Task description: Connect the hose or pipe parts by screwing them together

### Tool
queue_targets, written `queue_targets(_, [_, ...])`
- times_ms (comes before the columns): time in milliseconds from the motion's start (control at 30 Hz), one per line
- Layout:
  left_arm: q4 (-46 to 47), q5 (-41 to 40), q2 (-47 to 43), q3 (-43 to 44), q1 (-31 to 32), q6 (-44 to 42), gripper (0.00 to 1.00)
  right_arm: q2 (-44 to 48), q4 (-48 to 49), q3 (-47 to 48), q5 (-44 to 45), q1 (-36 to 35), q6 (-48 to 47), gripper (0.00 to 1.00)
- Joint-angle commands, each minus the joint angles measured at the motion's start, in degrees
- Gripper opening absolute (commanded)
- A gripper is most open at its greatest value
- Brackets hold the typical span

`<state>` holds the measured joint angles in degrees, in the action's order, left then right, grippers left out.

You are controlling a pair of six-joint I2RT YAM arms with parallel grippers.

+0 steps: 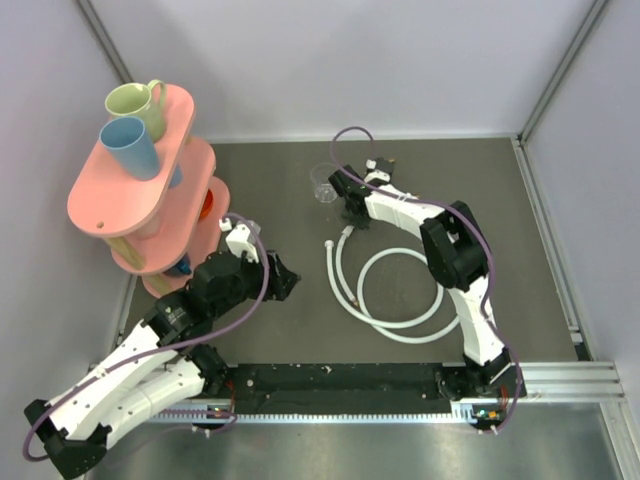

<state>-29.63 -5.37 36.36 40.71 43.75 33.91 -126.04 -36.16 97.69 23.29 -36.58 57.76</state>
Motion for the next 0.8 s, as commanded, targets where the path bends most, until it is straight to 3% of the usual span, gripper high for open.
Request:
queue_targets(0, [4.6,-0.9,2.6,0.5,-0.1,-2.5,0.74,-2.0,-2.0,1.5,-0.6,0.9,0.6,0.11])
queue_targets(100, [6.5,-1.1,6.1,1.8,-0.2,-3.4,0.74,0.2,-1.9,0.2,-0.5,1.1,0.3,0.0])
queue_targets(400, [13.6,1.0,20.0,8.2,-0.8,2.5,0.73,12.3,0.3,-4.9,-2.4,1.0,-1.9,0.0])
queue_targets(600, [20.1,11.1,25.3,11.8,-3.0,6.0,0.73,24.6,8.7,-13.0,-6.5,0.8,-6.0,0.0])
queue_targets(767, [23.7,14.8,26.2,12.5,-3.4,7.5,0.74,34.4,15.6,-20.0,-8.4,0.8,-8.8,0.0])
